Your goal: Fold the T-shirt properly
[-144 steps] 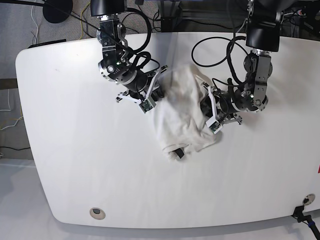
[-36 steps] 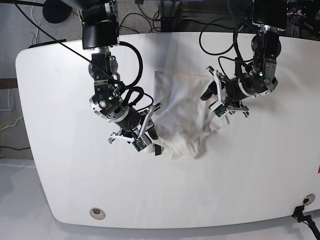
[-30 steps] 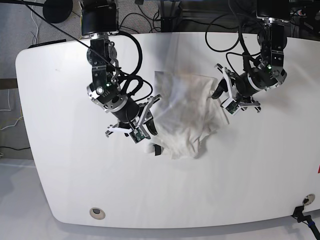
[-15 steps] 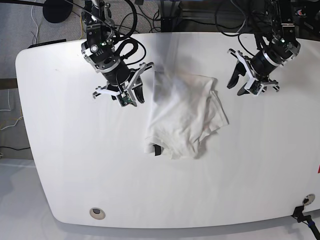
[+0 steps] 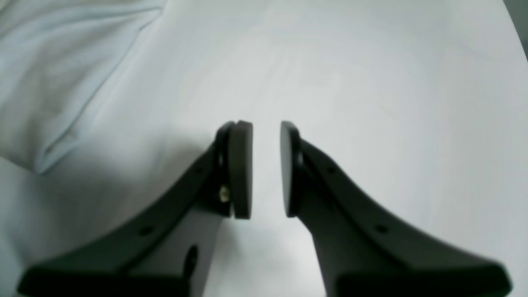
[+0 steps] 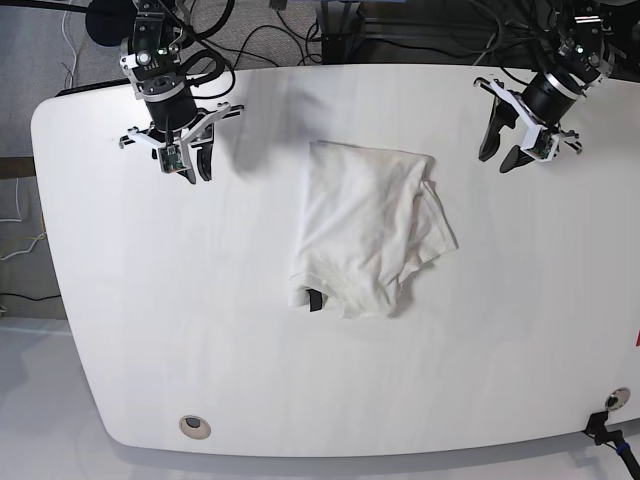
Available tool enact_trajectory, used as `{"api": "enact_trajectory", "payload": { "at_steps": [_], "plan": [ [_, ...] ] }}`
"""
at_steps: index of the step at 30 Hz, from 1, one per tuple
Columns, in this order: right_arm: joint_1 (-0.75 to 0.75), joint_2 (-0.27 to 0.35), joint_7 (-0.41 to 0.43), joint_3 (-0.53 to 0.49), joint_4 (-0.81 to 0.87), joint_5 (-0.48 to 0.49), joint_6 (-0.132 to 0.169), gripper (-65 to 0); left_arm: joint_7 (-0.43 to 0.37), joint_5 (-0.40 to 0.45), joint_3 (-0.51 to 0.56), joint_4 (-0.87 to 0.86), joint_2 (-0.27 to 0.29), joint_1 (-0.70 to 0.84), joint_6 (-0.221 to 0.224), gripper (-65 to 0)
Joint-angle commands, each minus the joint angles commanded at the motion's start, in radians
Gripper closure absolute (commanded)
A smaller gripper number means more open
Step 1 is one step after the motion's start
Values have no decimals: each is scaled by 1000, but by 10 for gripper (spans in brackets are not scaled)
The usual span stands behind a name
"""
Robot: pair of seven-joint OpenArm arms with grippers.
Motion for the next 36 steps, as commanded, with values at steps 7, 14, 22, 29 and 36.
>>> {"api": "enact_trajectory", "payload": {
  "at_steps": [7, 14, 22, 29, 36],
  "plan": [
    [-164, -48, 81, 32, 35, 0, 0, -108, -44, 2, -58, 32, 46, 152, 0, -193],
    [-350, -52, 169, 32, 35, 2, -3, -107, -44, 2, -69, 38, 64, 267, 0, -193],
    [-529, -52, 196, 32, 32, 2, -3, -107, -40, 3, -138, 32, 100, 359, 0, -193],
    [-571, -78, 190, 34, -54, 3, 0, -107, -38, 5, -129, -57, 126, 381, 0, -193],
    [-512, -75, 195, 31, -252, 2, 0, -107, -40, 54, -32, -230, 129, 347, 0, -193]
  ]
}}
